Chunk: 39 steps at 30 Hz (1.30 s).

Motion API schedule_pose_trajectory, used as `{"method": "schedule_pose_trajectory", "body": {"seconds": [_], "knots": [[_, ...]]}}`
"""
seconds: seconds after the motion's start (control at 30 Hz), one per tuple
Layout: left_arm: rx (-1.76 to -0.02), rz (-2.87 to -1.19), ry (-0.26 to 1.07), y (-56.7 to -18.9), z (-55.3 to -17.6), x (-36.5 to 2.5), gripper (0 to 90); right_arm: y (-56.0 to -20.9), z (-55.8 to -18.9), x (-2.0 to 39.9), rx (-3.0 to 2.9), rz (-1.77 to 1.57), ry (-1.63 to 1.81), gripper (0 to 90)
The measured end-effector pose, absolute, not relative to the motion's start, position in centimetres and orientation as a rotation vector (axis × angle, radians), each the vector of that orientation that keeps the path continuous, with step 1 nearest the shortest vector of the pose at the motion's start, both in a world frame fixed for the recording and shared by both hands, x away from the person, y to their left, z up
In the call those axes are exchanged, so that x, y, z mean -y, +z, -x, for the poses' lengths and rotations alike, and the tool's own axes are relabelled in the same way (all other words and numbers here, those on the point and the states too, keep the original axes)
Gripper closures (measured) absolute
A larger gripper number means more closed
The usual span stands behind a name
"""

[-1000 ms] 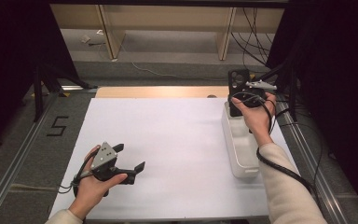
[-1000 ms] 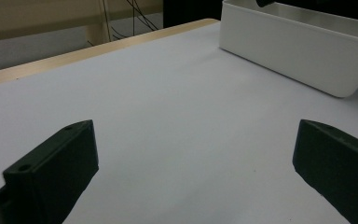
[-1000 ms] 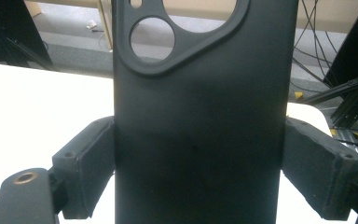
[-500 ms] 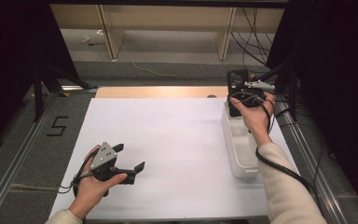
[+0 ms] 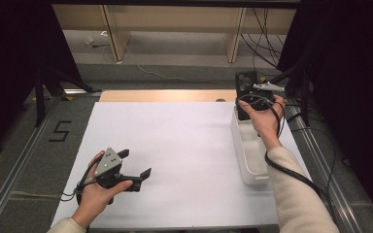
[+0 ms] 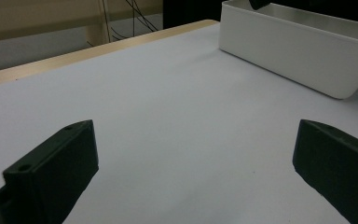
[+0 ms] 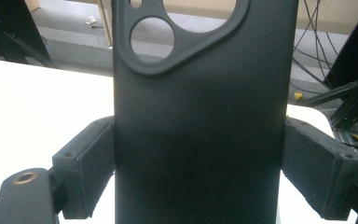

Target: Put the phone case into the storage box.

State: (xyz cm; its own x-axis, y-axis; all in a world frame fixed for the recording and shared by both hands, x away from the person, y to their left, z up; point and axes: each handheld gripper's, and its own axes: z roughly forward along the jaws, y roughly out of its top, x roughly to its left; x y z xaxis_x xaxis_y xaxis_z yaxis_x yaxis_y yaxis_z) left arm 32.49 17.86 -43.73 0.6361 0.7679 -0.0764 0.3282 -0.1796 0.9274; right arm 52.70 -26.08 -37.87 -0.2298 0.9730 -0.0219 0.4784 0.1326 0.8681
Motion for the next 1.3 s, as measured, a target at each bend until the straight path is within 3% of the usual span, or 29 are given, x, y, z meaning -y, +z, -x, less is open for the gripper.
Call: {"method": "schedule_pose_trajectory", "body": {"seconds": [1.3], "knots": [[-0.889, -1.769, 0.502, -43.78, -32.51, -17.86, 0.0, -38.86, -53.47, 26.58, -1.801, -1.4, 1.008, 16.2]]}}
